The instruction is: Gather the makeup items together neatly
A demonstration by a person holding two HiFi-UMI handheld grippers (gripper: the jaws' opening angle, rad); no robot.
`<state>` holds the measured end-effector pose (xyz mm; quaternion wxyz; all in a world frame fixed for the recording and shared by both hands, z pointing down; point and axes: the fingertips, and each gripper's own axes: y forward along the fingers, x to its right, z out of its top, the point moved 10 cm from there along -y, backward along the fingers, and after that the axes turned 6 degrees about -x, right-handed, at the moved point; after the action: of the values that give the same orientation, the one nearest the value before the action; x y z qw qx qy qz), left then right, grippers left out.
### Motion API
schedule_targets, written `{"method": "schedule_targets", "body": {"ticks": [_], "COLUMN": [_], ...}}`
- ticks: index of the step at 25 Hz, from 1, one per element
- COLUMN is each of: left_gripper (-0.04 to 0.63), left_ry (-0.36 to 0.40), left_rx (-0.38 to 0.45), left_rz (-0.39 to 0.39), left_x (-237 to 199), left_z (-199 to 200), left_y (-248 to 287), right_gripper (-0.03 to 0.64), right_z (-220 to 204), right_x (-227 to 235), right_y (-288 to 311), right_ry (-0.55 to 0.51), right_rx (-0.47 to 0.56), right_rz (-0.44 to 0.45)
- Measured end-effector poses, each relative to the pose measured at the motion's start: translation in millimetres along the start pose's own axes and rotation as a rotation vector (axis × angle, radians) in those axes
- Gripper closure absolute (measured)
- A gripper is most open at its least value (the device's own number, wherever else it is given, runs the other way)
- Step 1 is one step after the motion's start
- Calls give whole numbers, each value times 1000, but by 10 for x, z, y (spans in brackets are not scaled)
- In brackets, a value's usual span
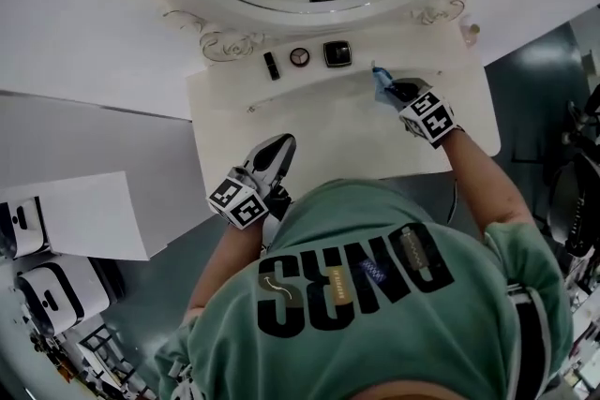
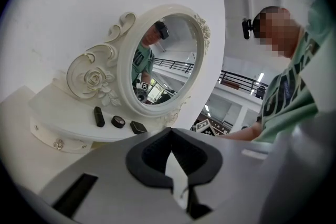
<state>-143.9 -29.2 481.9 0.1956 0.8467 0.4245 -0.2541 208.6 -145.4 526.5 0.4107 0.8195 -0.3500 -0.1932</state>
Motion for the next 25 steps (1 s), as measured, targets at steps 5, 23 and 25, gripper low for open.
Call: {"method": "schedule_targets", "body": {"ticks": [5, 23, 25], "left_gripper": [597, 597, 597], "left_ry": [-5, -42, -38], "left_rx": [34, 109, 112], "left_rz": [25, 97, 96], "left_x": [-203, -722, -718], "left_z": [167, 418, 412], "left_y": [-260, -768, -757], "right_gripper": [580, 297, 288], "right_z": [475, 589, 590], "right_x": [541, 951, 945], "right_y": [72, 569, 578], "right_ry": [4, 61, 63], "right_rx": [-68, -244, -252], "right_rz": [-100, 60, 70]}}
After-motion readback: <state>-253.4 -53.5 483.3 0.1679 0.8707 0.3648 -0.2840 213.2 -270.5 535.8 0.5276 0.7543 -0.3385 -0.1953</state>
